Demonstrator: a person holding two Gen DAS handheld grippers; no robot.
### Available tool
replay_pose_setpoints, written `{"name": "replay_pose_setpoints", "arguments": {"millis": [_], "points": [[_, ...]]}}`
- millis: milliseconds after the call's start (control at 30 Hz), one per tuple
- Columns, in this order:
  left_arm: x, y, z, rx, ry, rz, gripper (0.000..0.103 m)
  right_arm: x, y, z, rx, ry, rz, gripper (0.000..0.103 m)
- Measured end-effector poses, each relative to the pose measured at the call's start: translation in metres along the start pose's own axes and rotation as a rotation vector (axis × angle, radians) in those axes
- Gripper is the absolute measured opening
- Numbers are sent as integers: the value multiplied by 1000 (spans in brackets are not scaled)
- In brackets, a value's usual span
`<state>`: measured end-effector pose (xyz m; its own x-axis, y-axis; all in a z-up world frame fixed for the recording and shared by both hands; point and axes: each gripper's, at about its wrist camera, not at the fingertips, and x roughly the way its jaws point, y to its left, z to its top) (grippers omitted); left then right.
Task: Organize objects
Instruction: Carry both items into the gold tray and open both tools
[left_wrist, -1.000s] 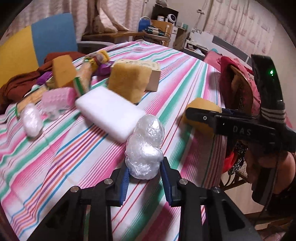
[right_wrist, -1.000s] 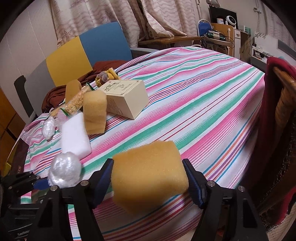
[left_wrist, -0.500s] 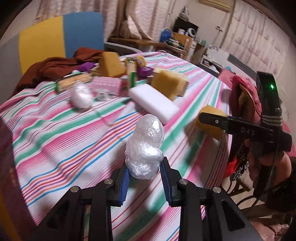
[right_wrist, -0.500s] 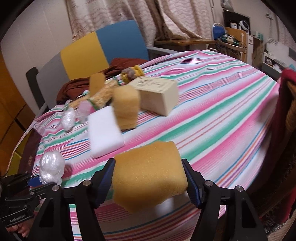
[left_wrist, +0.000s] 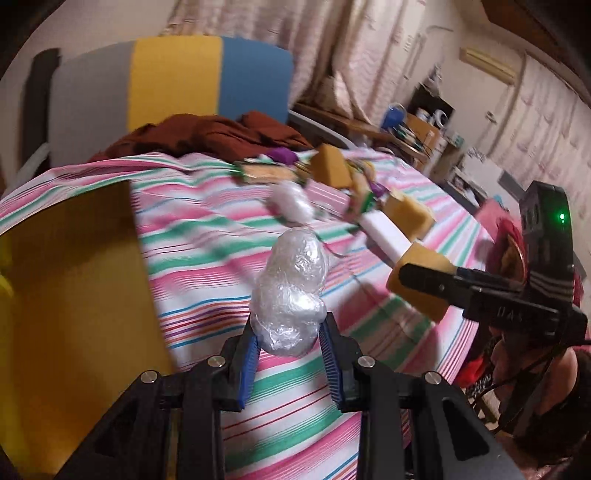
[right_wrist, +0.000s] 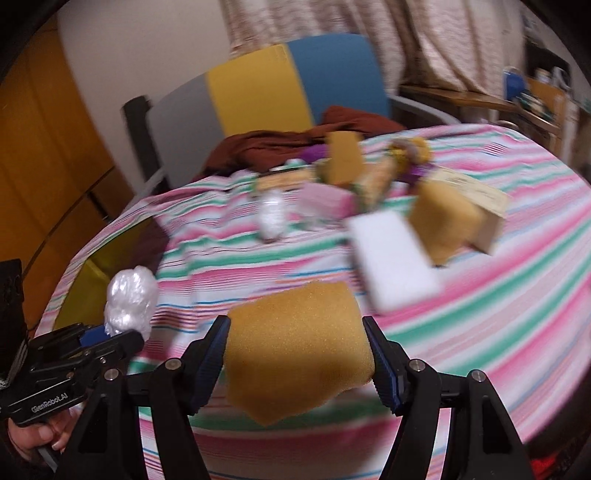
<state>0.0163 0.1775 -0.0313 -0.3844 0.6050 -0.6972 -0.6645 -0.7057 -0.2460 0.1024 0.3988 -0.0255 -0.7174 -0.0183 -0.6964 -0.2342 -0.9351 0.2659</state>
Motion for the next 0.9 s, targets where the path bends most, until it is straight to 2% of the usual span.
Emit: {"name": "replay_pose_setpoints", "arguments": {"millis": [167, 333, 500, 733, 833, 900], "points": [[-32, 39, -8, -103, -48, 53, 31, 9, 63, 7, -122, 12, 90, 70], [-61, 88, -24, -205, -79, 149, 31, 18, 123, 11, -225, 24, 175, 71], [-82, 124, -43, -273, -84, 231, 31, 35, 179, 12, -303, 79, 275, 71], [-103, 161, -64, -330, -74, 340, 31, 63, 253, -1, -416, 151, 372, 74], [-106, 171, -69, -358, -59, 395, 33, 74, 274, -7, -415, 194, 413, 79], [-109, 180, -73, -402, -46, 405, 37, 76, 283, -12, -419, 203, 417, 89]]}}
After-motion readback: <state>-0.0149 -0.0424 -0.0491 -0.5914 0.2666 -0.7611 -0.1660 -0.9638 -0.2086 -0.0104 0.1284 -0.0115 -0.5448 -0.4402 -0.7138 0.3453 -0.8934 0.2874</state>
